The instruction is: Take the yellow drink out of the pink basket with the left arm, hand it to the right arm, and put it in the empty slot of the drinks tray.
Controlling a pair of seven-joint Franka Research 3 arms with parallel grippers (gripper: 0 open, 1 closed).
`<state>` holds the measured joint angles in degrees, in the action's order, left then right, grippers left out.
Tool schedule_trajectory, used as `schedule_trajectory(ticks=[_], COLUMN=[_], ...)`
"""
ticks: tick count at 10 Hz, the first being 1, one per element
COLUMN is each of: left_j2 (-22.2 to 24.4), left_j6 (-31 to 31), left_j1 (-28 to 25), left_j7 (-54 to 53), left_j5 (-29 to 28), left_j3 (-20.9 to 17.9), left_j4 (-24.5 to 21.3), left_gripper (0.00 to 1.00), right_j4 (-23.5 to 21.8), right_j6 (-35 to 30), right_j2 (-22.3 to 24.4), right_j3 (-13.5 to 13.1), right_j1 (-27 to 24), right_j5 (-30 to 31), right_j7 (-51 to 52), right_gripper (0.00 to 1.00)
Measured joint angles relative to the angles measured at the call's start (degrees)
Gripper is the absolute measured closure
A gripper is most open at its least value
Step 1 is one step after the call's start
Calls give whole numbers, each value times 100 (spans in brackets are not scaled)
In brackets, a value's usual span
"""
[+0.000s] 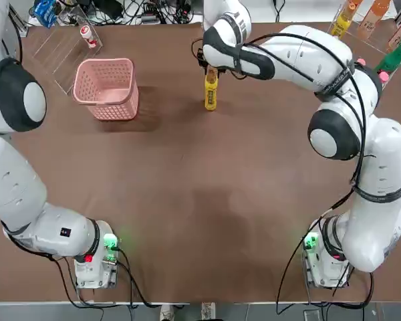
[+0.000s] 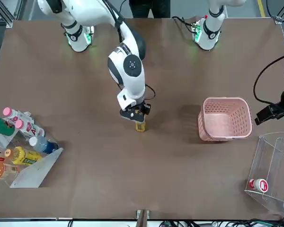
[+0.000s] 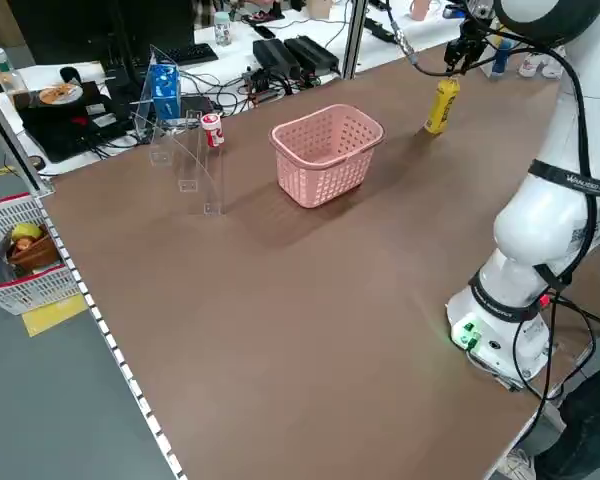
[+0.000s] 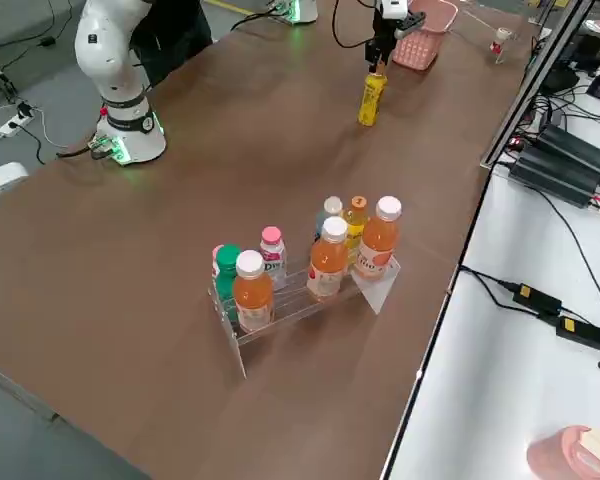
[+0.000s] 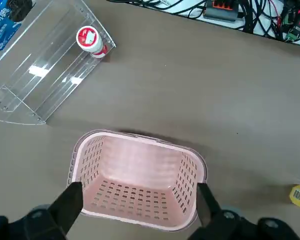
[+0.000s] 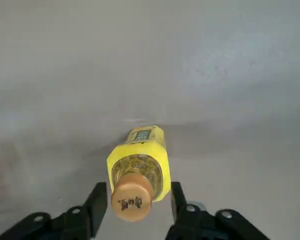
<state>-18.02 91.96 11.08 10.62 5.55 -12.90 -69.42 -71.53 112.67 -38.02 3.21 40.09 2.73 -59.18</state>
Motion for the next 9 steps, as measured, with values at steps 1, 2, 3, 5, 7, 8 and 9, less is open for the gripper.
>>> schedule_trajectory(ticks=[1,2,3,5,7,8,9], left_j2=[0,0,0,0,0,0,0], left_j6=[0,0,0,0,0,0,0], left_j1=[0,0,0,0,-1,-1,-1], left_j7=[0,0,0,0,0,0,0], left_j5=[0,0,0,0,0,0,0], left_j3=[0,0,0,-1,-2,-2,-2], left_j4=[0,0,0,0,0,0,0], left_gripper=[0,0,0,0,0,0,0], right_j4=[4,5,5,5,5,5,12], right_j6=[0,0,0,0,0,1,8], right_j2=[0,0,0,-12,-45,-56,-65], right_j3=[-6,-13,-14,-16,-12,-10,-13], right_j1=[0,0,0,0,4,7,7], right_j5=[0,0,0,0,0,0,1], right_j7=[0,-1,-1,-2,-7,-15,-17], right_gripper=[44,44,43,42,42,43,45])
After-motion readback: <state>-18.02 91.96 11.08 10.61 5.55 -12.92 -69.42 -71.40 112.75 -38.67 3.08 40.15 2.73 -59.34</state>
